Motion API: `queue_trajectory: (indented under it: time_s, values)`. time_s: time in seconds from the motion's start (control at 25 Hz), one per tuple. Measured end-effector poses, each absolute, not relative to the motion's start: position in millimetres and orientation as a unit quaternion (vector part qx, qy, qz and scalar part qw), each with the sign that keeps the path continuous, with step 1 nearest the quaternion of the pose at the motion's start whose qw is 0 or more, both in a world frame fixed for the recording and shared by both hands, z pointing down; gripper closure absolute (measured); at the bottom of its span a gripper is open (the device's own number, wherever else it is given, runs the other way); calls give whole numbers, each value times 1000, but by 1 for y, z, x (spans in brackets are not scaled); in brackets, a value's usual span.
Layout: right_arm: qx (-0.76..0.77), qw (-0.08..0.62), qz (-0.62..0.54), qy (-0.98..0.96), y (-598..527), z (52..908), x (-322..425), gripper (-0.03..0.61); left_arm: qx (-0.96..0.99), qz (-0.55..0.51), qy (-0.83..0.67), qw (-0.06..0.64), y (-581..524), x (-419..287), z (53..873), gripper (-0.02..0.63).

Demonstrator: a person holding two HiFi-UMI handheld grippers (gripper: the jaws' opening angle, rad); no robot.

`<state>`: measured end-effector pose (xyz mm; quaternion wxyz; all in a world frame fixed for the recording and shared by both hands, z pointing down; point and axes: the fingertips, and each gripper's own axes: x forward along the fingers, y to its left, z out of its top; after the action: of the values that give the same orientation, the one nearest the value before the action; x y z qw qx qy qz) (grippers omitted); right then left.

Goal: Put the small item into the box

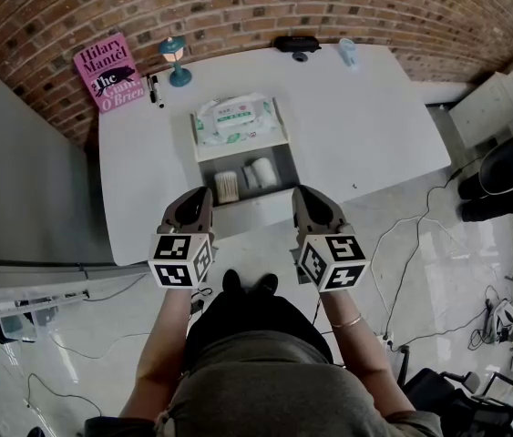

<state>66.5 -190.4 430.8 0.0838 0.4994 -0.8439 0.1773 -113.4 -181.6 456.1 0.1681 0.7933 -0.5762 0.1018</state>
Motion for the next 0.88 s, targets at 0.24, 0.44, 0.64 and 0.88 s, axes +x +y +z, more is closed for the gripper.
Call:
queue_trajectory:
  time_s: [0.24,0.44,0.64,0.88]
  values:
    - [496,79,173,-847,-189,428,65,577,795,101,-575,168,-183,-109,455,586]
    - [494,82,180,-846,-187,433,65,577,795,99,-575,168,-183,-108,456,586]
    - [494,84,187,-845,-189,436,65,577,794,99,-575,169,-184,-108,456,586]
    - [492,90,194,-844,-192,442,61,577,795,99,-574,168,-188,-110,455,586]
